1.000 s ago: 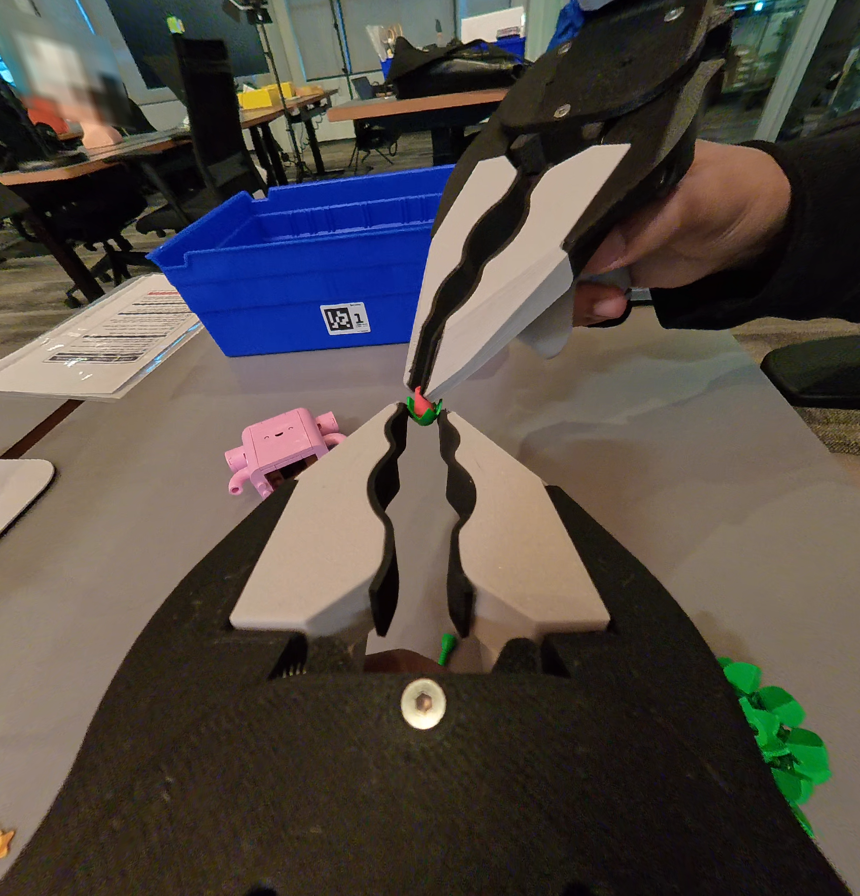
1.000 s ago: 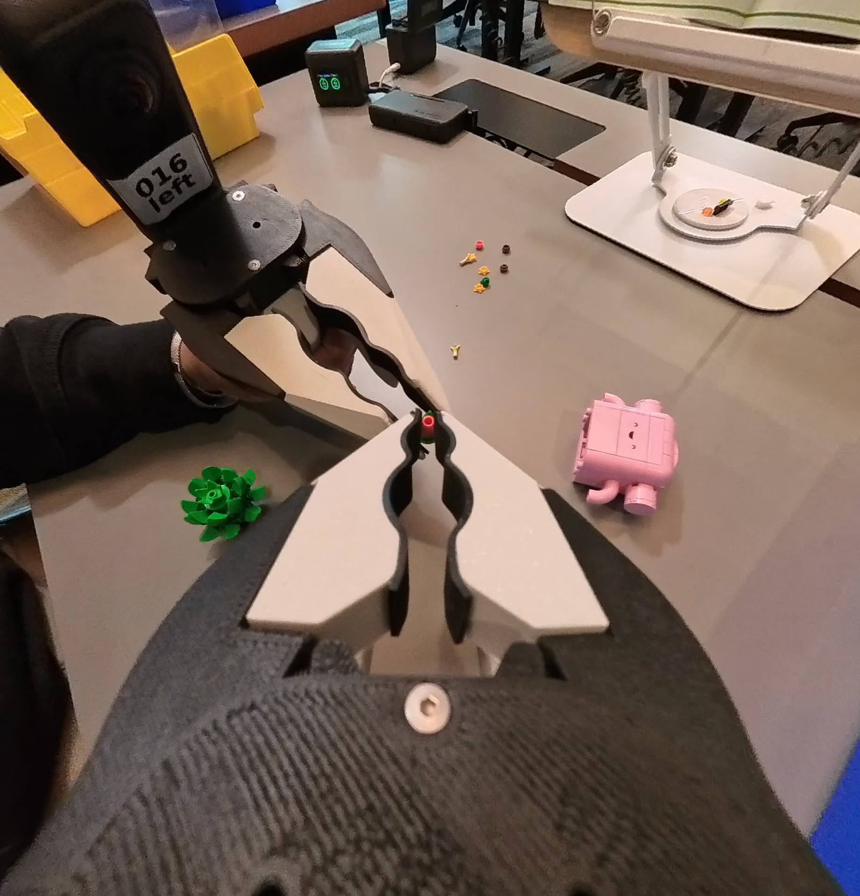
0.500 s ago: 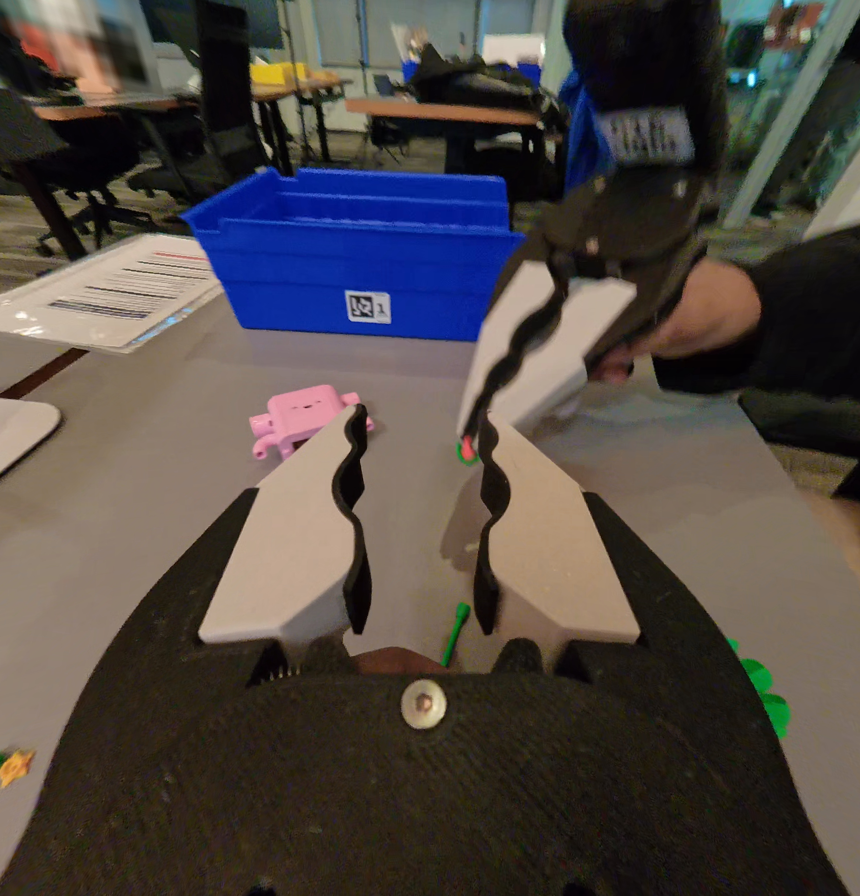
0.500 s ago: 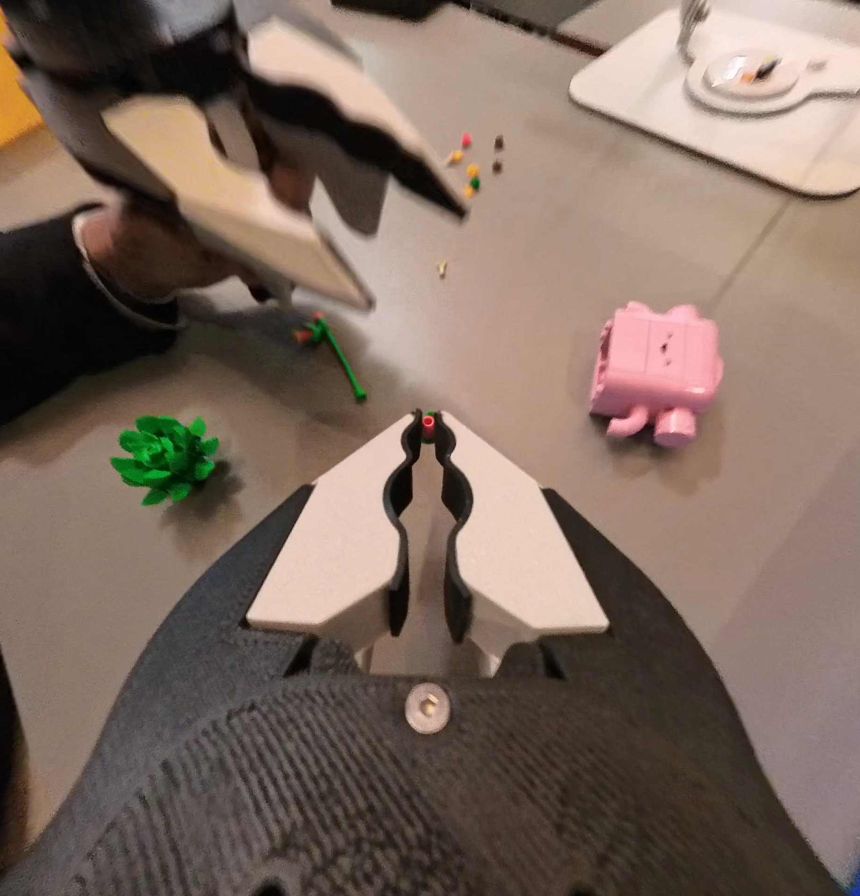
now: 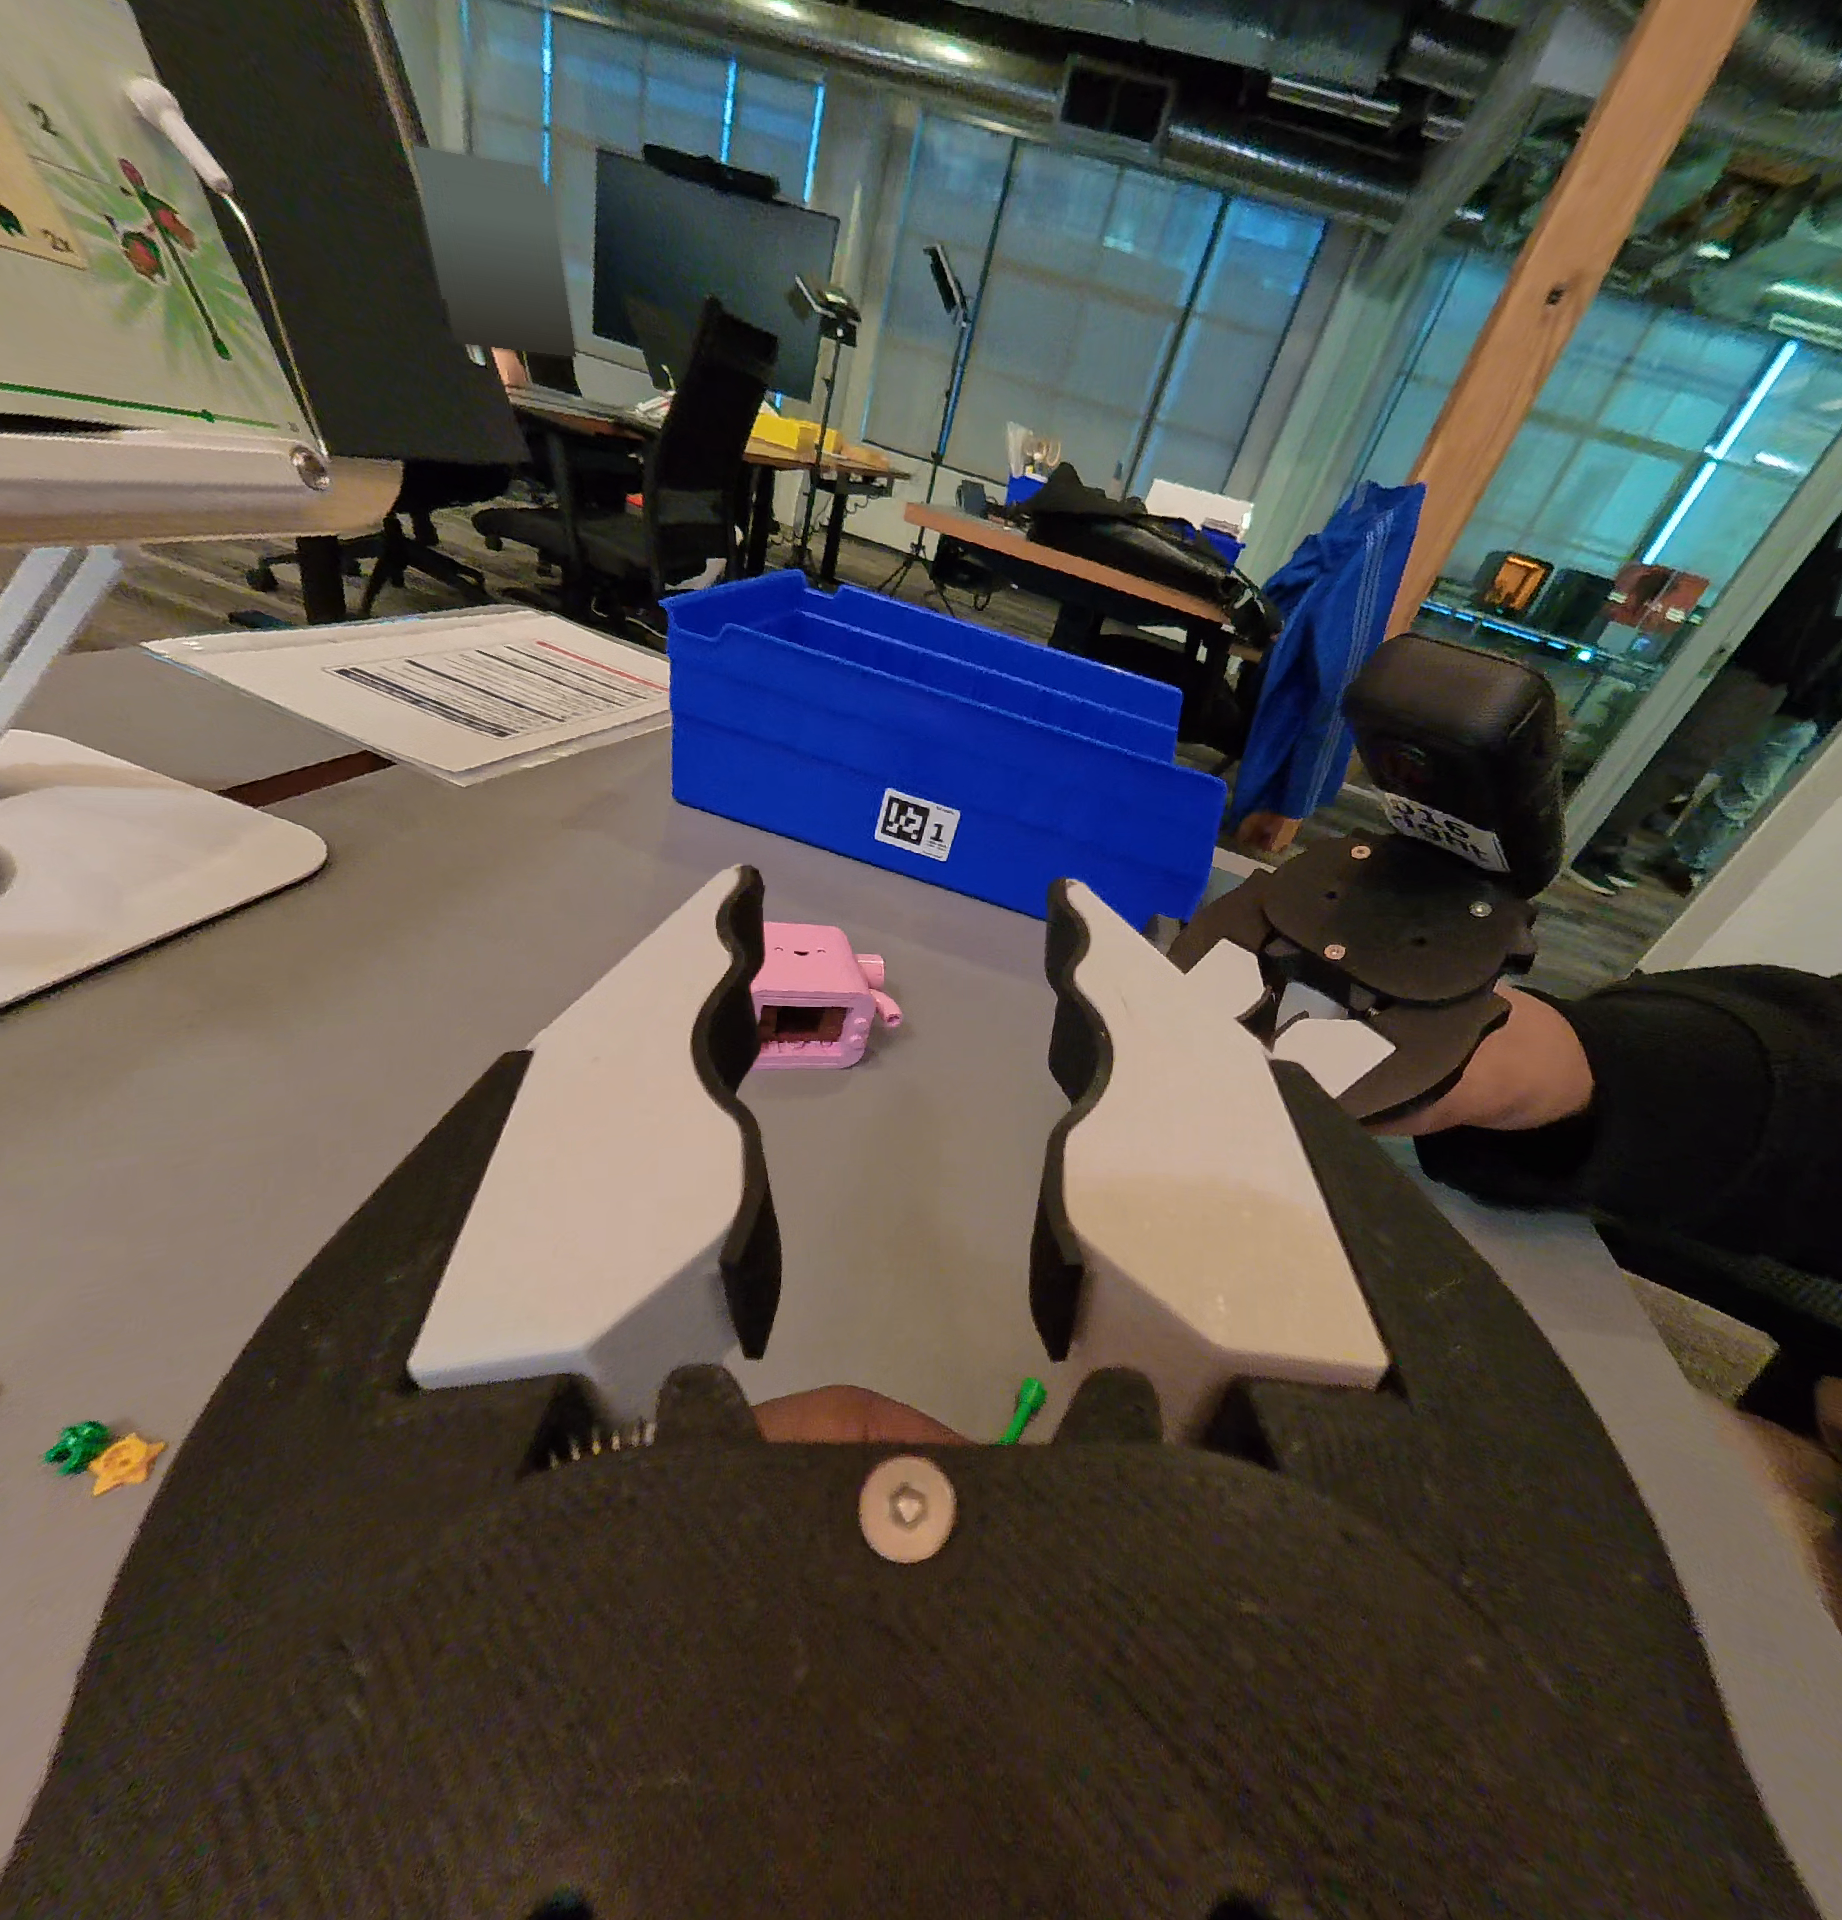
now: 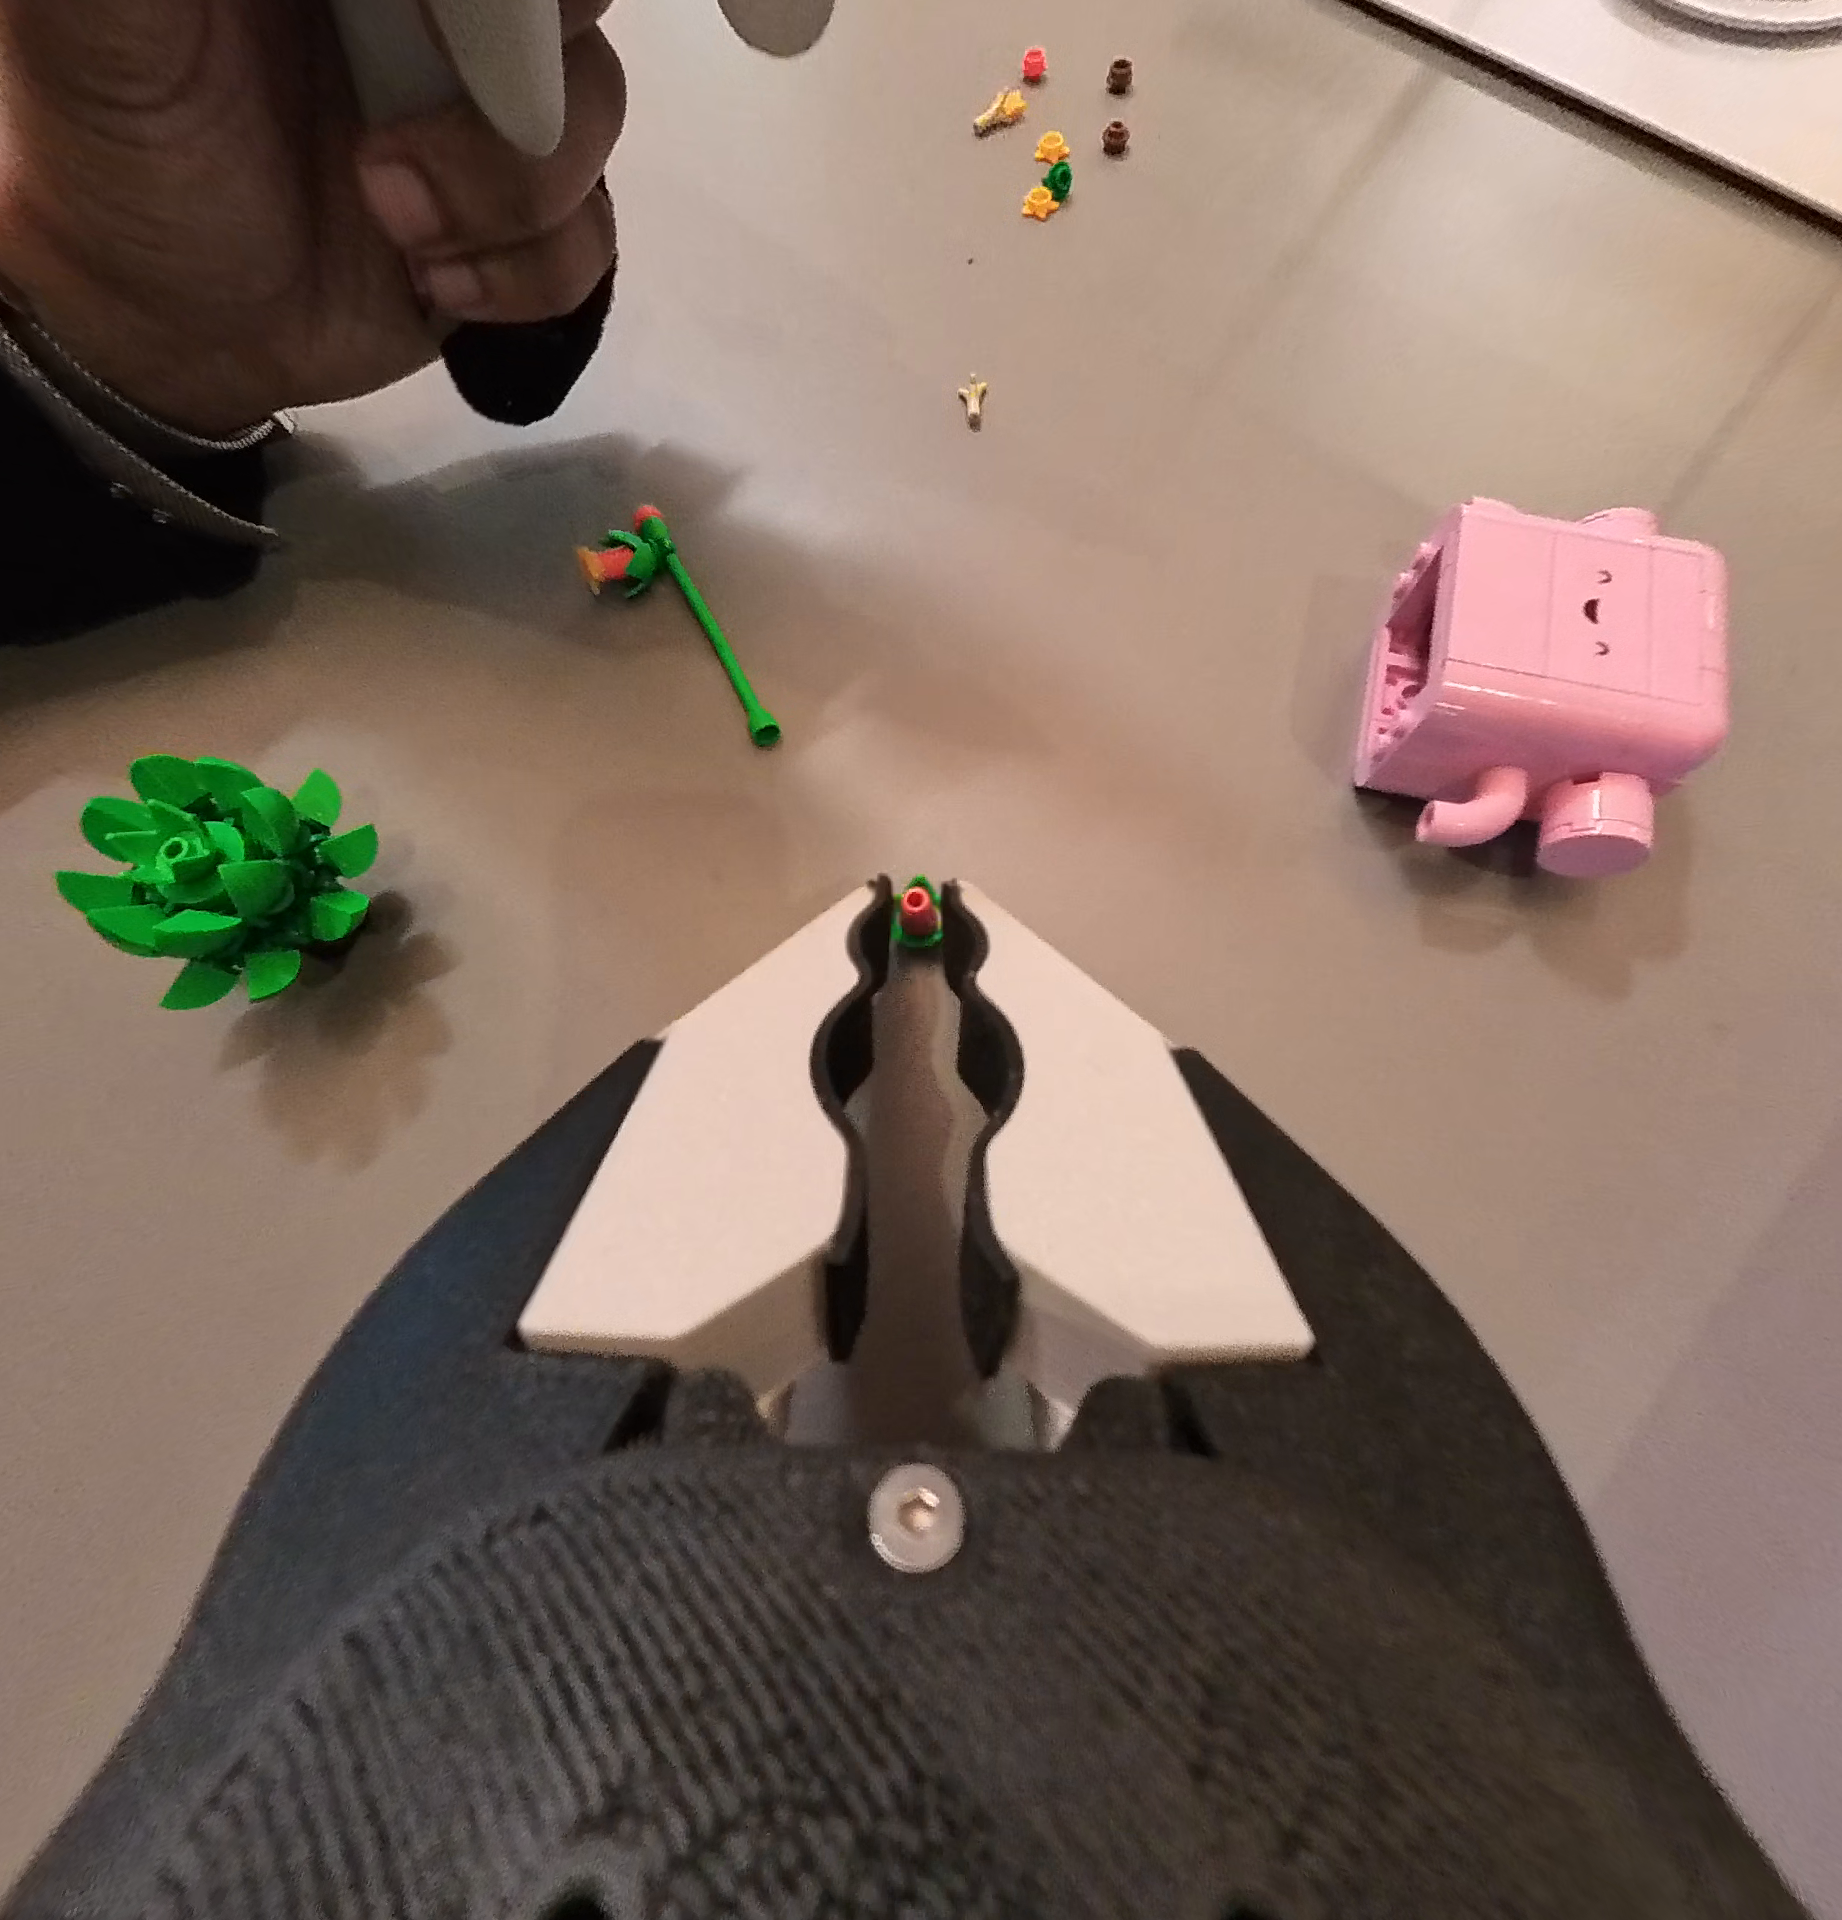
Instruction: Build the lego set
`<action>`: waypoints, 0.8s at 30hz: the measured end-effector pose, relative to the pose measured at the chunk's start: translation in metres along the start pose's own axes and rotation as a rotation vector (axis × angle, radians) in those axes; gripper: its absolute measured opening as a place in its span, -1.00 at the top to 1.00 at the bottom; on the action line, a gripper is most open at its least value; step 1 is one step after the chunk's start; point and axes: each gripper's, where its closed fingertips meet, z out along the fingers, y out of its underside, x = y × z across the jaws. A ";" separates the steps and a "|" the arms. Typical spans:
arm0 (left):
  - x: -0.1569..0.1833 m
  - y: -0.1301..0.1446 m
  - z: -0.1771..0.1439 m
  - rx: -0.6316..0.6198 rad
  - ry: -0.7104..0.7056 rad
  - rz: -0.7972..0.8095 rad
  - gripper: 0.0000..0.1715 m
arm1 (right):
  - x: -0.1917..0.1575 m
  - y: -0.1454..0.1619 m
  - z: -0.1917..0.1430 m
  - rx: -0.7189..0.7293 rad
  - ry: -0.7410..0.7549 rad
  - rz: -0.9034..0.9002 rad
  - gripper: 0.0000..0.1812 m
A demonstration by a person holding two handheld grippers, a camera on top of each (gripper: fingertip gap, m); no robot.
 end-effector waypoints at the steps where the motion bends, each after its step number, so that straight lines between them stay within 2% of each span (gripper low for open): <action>1: 0.000 0.000 0.000 0.001 -0.004 0.005 0.38 | 0.000 0.000 -0.001 0.003 -0.001 0.001 0.88; 5: -0.002 -0.002 -0.002 0.007 -0.022 0.023 0.39 | 0.006 -0.013 -0.012 0.059 0.023 -0.004 0.85; 9: -0.008 -0.007 -0.007 0.028 -0.050 0.023 0.39 | 0.021 -0.041 -0.030 0.189 0.056 0.004 0.83; 14: -0.016 -0.006 -0.010 0.018 -0.087 0.030 0.40 | 0.049 -0.074 -0.036 0.363 0.136 0.040 0.65; 16: -0.017 -0.002 -0.009 -0.001 -0.092 0.034 0.41 | 0.053 -0.082 -0.031 0.431 0.122 0.067 0.58; 19: -0.016 0.004 -0.006 -0.031 -0.095 0.048 0.42 | 0.053 -0.082 -0.028 0.498 0.078 0.081 0.57; 24: -0.014 0.010 -0.002 -0.029 -0.063 -0.003 0.53 | 0.048 -0.074 -0.037 0.534 0.041 0.084 0.70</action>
